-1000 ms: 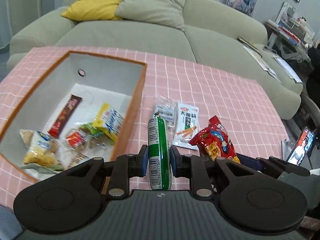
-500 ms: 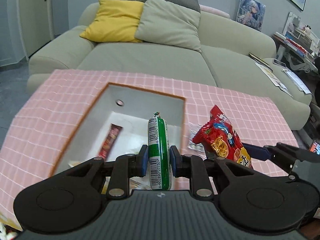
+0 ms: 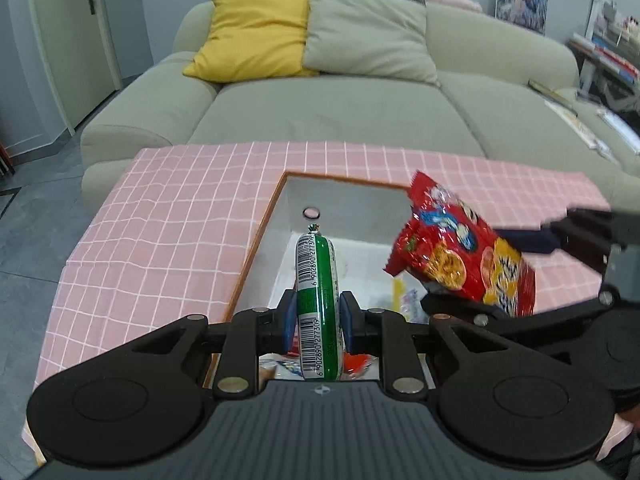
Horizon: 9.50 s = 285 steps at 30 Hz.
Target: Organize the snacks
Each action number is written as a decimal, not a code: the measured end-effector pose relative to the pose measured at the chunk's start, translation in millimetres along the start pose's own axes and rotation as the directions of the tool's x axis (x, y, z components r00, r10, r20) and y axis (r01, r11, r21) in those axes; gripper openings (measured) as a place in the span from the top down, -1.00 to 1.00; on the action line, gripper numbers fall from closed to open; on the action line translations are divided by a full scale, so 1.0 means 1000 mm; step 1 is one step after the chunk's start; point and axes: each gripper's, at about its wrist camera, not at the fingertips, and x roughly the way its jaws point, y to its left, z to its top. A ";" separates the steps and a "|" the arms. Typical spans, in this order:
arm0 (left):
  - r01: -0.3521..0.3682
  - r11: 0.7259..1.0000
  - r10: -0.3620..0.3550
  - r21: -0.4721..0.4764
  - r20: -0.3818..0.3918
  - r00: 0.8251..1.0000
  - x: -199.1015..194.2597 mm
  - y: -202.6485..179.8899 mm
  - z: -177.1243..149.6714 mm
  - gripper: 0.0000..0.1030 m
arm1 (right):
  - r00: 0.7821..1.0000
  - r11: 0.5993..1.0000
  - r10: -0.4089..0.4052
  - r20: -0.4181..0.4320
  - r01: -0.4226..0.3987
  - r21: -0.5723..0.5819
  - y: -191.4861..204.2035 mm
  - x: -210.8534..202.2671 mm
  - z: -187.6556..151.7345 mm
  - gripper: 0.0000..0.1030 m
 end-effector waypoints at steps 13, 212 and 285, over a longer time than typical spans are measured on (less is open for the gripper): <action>0.006 1.000 -0.004 0.013 -0.137 0.991 0.069 0.005 0.000 0.52 | 0.990 0.974 -0.054 -0.127 0.024 -0.227 0.003 0.082 0.001 -0.35; 0.063 0.996 -0.049 0.069 -0.192 0.980 0.139 -0.205 -0.076 -0.26 | 0.934 0.860 -0.193 -0.301 0.309 0.405 -0.139 -0.002 -0.221 0.08; 0.023 1.000 -0.022 0.013 -0.083 0.996 0.080 0.011 0.013 -0.26 | 0.980 1.000 -0.002 -0.198 0.007 0.025 0.006 0.066 0.017 0.12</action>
